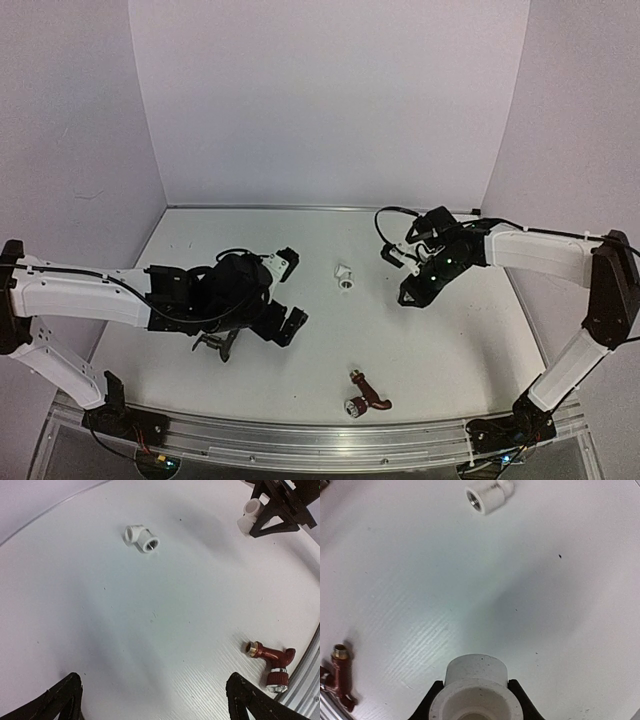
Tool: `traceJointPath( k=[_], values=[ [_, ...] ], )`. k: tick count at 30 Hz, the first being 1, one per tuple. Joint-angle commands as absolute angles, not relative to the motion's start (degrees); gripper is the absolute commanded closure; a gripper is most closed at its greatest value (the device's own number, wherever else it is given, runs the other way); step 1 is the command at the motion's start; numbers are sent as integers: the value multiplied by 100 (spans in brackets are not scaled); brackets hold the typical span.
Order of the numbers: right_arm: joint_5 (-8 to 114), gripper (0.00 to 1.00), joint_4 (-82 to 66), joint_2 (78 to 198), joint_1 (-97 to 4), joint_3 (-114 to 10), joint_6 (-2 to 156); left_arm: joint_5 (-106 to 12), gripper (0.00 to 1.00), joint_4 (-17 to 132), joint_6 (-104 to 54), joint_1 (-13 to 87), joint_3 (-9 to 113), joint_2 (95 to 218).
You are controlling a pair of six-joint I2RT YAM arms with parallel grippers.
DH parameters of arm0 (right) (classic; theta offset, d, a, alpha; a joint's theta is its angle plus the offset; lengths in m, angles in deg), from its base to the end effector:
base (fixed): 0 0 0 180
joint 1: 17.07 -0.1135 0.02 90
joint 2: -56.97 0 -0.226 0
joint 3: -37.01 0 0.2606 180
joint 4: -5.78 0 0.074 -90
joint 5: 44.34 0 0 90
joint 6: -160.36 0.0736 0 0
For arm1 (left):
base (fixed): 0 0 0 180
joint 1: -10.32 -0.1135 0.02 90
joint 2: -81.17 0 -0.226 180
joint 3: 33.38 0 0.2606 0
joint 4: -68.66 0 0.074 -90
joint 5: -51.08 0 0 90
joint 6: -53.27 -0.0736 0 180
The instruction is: Install the water faucets
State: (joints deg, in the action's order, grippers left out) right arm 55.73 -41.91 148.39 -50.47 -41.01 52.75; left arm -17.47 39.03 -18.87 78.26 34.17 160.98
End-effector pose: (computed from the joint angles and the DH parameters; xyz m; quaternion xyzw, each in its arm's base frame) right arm 0.2850 0.2034 0.1508 -0.4351 0.8612 0.1183 0.2346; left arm 0.1529 -0.3057 0.1854 0.3110 0.8450 -0.1481 0.4091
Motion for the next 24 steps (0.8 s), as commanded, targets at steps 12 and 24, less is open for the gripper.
traceJointPath(
  k=[12, 24],
  values=[
    [4112, 87, -3186, 15637, -5056, -3625, 4939, -1820, 0, 3117, -507, 7835, 3217, 15904],
    [4078, 77, -2952, 16026, -5056, -3682, 5120, -1542, 0, 2983, -87, 7835, 3001, 15680]
  ],
)
